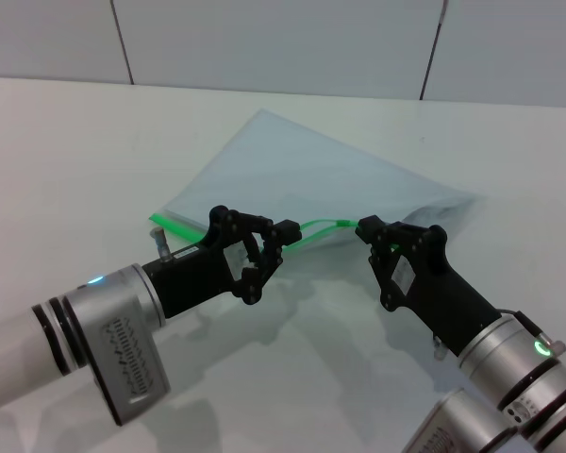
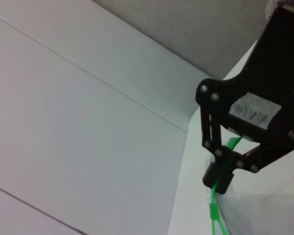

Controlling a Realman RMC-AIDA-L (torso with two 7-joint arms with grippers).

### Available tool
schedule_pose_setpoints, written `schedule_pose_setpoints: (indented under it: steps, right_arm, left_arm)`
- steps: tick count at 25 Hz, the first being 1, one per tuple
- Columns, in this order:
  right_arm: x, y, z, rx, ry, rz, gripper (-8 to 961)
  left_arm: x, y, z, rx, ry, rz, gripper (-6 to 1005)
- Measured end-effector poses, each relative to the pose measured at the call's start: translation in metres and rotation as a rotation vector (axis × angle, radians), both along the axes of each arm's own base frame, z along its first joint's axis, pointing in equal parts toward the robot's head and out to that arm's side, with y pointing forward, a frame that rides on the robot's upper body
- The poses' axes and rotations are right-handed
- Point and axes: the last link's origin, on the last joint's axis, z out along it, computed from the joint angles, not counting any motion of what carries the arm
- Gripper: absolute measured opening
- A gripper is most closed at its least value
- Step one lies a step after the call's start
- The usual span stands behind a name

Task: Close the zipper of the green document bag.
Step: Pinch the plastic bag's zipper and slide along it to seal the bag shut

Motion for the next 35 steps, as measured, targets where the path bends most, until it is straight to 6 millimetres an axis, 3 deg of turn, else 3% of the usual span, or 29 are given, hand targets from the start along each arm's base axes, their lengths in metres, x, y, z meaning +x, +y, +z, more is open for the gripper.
schedule_pose_setpoints:
  steps: [10,26,35]
  right_arm:
    - [-0.005,-0.005,-0.004,-0.02,-0.002,0.034,18]
    - [-0.013,-0.011,-0.009,-0.051,-0.009,0.083,18]
    - [-0.012,-0.008,-0.008,-0.055,0.001,0.071,18]
  left_arm:
    - [0.003,-0.002,-0.001,-0.006,-0.006,-0.022,46]
    - [0.006,-0.001,-0.002,-0.009,-0.006,-0.034,279]
    - [0.006,-0.003,-0.004,-0.02,-0.008,-0.033,277]
